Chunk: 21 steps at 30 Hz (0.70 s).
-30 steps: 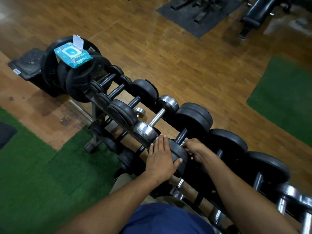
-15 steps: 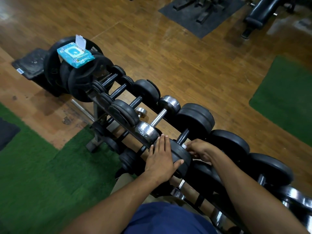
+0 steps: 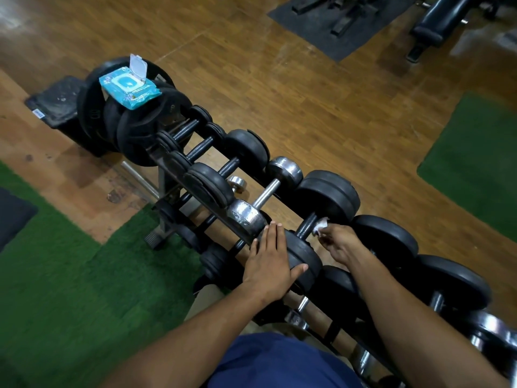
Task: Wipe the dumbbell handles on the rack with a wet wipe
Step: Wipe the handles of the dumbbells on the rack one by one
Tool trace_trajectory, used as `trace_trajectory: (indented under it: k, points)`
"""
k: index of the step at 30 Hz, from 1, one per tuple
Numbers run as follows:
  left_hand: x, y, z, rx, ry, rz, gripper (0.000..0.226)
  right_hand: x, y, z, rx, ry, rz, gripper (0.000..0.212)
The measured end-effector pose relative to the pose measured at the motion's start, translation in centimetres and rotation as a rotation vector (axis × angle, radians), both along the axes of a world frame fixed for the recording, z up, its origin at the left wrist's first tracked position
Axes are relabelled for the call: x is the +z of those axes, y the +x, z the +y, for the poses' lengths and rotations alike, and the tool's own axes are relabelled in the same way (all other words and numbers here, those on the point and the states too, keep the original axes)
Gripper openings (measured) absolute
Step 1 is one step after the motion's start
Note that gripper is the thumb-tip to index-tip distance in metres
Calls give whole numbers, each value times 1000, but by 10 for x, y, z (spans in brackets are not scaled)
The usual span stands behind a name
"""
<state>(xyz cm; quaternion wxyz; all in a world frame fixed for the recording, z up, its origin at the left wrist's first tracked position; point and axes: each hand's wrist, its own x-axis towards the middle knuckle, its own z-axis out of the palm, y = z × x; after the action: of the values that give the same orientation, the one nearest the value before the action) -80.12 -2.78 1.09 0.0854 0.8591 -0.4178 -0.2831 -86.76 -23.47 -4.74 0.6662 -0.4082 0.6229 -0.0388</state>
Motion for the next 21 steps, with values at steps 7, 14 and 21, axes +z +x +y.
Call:
trace_trajectory:
  k: [7,14,21]
  points:
    - [2,1,0,-8,-5,-1,106,4,-2,21,425,62,129,19]
    - [3,1,0,-18,1,7,106,-1,11,7,-47,-168,23,28]
    - [3,1,1,-21,-2,-1,106,14,-1,28,448,-4,133,28]
